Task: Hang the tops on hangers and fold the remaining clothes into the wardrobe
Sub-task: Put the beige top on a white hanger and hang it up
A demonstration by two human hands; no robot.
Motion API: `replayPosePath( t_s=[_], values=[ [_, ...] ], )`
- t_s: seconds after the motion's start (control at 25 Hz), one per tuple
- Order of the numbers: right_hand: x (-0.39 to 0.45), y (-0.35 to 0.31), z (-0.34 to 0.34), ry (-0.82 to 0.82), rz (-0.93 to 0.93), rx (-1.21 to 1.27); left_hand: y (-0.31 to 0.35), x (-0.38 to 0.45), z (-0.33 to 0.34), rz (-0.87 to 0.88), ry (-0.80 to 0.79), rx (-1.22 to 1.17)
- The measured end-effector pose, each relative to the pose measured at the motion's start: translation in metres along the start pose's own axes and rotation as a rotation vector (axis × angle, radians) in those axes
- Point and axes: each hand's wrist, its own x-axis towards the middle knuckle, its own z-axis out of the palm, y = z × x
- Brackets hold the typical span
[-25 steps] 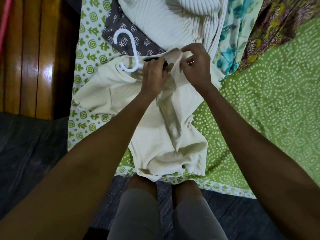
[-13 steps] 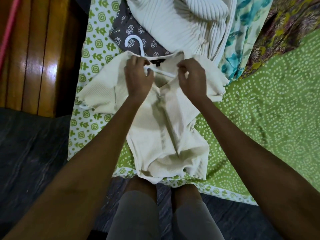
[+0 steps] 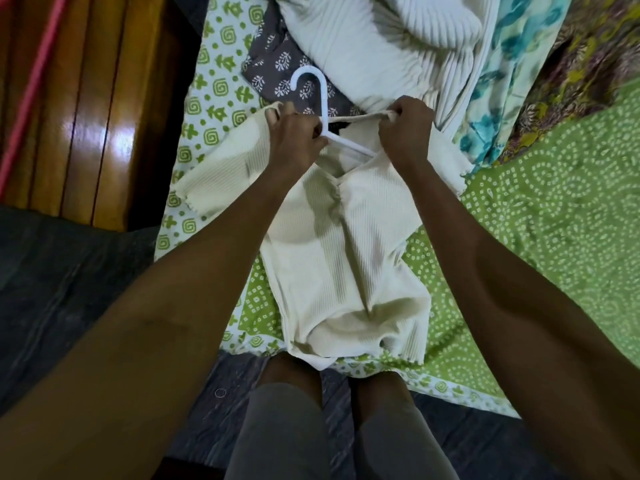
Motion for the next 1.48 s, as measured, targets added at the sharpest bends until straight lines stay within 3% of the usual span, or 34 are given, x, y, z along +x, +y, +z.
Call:
replayPosePath(
  t_s=[0.12, 0.32, 0.44, 0.56, 0.64, 0.76, 0.84, 0.92, 1.16, 1.32, 1.48],
  values=[
    [-0.029, -0.004, 0.001, 0.012, -0.098, 0.1, 0.019, -0.004, 0.001, 0.087, 0.136, -0.024],
    [-0.072, -0.009, -0.012, -0.013, -0.083, 0.261, 0.03, -0.016, -0.008, 0.189, 0.308, -0.017],
    [-0.085, -0.006, -0.04, 0.143, -0.159, 0.33, 0.032, -0.028, -0.021, 0.24, 0.342, -0.097],
    [-0.088, -0.003, -0.076, 0.275, -0.227, 0.234, 0.04, -0.045, -0.042, 0.291, 0.294, -0.266],
    [-0.083, -0.003, -0.099, 0.157, -0.366, 0.14, 0.049, -0.057, -0.058, 0.298, 0.244, -0.343],
    [-0.07, -0.018, -0.13, -0.222, -0.551, -0.034, 0.064, -0.072, -0.083, 0.35, 0.193, -0.366],
    [-0.075, -0.035, -0.15, -0.465, -0.512, -0.09, 0.077, -0.083, -0.1, 0.367, 0.154, -0.38],
    [-0.085, -0.045, -0.165, -0.558, -0.501, 0.003, 0.088, -0.096, -0.119, 0.367, 0.129, -0.416],
    [-0.127, -0.04, -0.219, -0.543, -0.41, 0.379, 0.099, -0.15, -0.193, 0.174, 0.009, -0.581],
    [-0.14, -0.044, -0.284, -0.47, -0.361, 0.527, 0.077, -0.183, -0.242, 0.034, -0.021, -0.29],
    [-0.144, -0.051, -0.355, -0.457, -0.399, 0.583, 0.088, -0.203, -0.293, 0.104, 0.068, -0.386]
  ],
)
